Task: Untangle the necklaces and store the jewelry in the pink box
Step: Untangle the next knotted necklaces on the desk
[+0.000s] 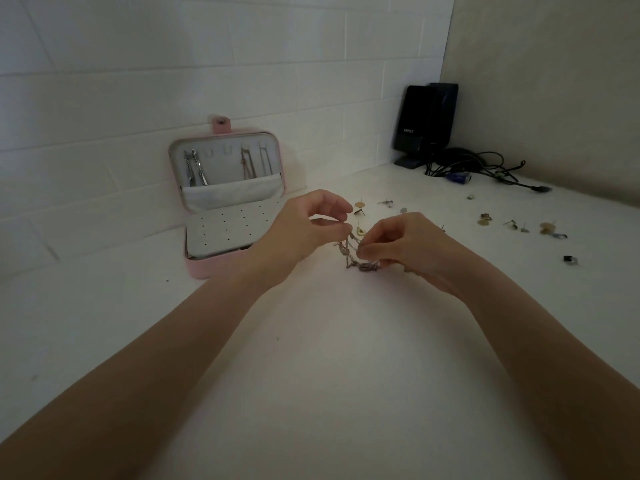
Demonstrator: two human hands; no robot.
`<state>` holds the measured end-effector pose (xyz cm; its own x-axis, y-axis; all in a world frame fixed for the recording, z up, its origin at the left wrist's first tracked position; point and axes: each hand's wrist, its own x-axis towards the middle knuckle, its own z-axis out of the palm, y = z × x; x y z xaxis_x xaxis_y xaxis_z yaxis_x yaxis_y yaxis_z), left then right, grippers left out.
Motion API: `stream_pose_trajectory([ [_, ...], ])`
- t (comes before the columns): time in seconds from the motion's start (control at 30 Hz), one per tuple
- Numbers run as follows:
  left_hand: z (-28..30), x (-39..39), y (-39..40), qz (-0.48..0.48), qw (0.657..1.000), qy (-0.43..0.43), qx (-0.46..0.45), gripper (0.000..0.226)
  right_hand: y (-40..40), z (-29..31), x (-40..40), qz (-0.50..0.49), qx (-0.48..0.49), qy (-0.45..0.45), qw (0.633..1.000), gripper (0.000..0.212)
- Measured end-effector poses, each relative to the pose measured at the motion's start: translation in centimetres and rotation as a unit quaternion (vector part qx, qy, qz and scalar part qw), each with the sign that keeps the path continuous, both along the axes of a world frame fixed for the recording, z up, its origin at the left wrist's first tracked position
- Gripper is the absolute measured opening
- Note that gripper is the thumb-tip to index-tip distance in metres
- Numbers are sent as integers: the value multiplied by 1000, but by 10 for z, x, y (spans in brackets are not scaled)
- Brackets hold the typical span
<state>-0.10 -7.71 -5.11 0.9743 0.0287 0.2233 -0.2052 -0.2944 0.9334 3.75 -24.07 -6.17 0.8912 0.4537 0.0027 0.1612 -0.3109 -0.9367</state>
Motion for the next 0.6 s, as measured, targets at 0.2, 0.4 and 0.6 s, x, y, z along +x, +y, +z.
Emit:
stream_pose_trajectory([
  [0.2,1,-1,0,2,1000,8,-19,20,0,-1,-1,35,37,-9,999,9],
  [0.4,1,-1,-2,-11,1000,7,-15,22,2,-1,0,1,57,-46,997,10],
  [0.6,1,-2,-2,-16,999,6,-29,19,3,0,-2,26,51,-36,998,8],
])
